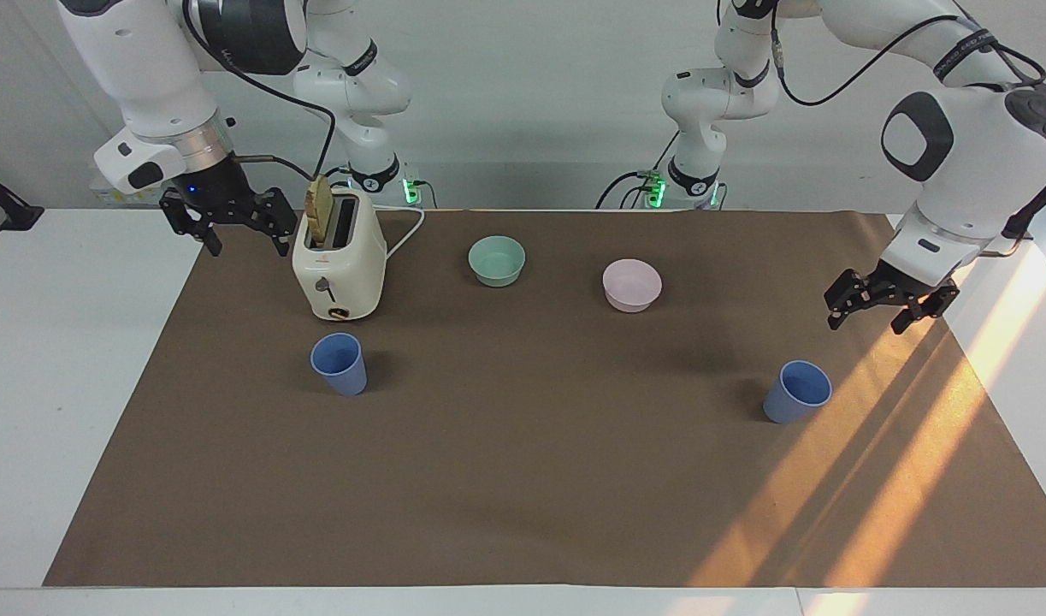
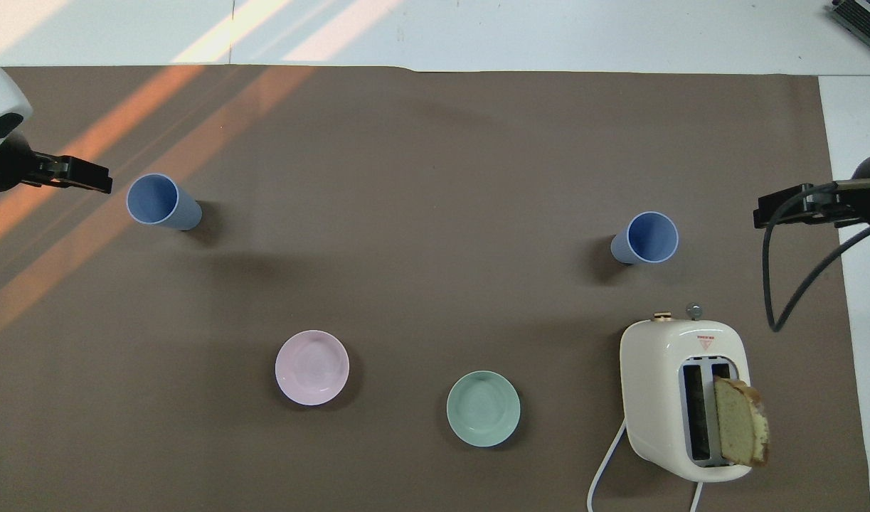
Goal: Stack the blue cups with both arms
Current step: 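Reach the left gripper to the nearby blue cup and grasp it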
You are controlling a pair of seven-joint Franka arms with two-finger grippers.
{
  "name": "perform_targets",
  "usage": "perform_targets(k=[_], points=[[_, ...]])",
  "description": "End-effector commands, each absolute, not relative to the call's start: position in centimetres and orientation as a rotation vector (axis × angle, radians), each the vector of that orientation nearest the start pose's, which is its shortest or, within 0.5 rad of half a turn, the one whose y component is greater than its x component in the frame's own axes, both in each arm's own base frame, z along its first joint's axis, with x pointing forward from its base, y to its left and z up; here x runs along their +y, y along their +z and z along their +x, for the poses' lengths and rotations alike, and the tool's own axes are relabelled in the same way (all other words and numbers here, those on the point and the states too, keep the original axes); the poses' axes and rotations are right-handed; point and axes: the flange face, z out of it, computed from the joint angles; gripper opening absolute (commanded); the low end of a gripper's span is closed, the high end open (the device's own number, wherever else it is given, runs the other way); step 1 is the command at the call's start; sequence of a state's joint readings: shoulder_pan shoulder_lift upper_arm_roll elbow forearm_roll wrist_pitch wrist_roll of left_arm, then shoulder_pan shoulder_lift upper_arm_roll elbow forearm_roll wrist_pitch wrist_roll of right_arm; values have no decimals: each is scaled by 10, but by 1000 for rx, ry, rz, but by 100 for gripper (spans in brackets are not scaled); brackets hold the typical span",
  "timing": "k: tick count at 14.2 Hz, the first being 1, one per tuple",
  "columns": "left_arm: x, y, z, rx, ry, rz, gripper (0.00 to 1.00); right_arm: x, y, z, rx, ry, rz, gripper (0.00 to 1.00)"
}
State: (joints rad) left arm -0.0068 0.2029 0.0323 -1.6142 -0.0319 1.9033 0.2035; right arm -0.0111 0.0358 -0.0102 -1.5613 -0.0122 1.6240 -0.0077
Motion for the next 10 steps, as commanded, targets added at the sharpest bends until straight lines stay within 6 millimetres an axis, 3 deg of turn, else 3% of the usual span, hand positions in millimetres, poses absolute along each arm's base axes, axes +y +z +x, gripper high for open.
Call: perform_targets(k=[1, 4, 6, 9, 10], points=[[16, 468, 641, 297, -149, -3146, 100, -15, 614, 566, 65, -65, -3134, 100], [15, 437, 648, 300, -173, -3142, 100, -15, 613, 566, 65, -63, -3134, 100], [14, 406, 645, 285, -166, -3156, 98, -14, 613, 566, 63, -63, -3135, 100], [16, 380, 648, 268, -155, -3168, 71, -15, 613, 566, 65, -63, -3136, 100], [16, 375, 649, 272, -152, -3167, 71, -15, 613, 566, 65, -63, -3135, 100]])
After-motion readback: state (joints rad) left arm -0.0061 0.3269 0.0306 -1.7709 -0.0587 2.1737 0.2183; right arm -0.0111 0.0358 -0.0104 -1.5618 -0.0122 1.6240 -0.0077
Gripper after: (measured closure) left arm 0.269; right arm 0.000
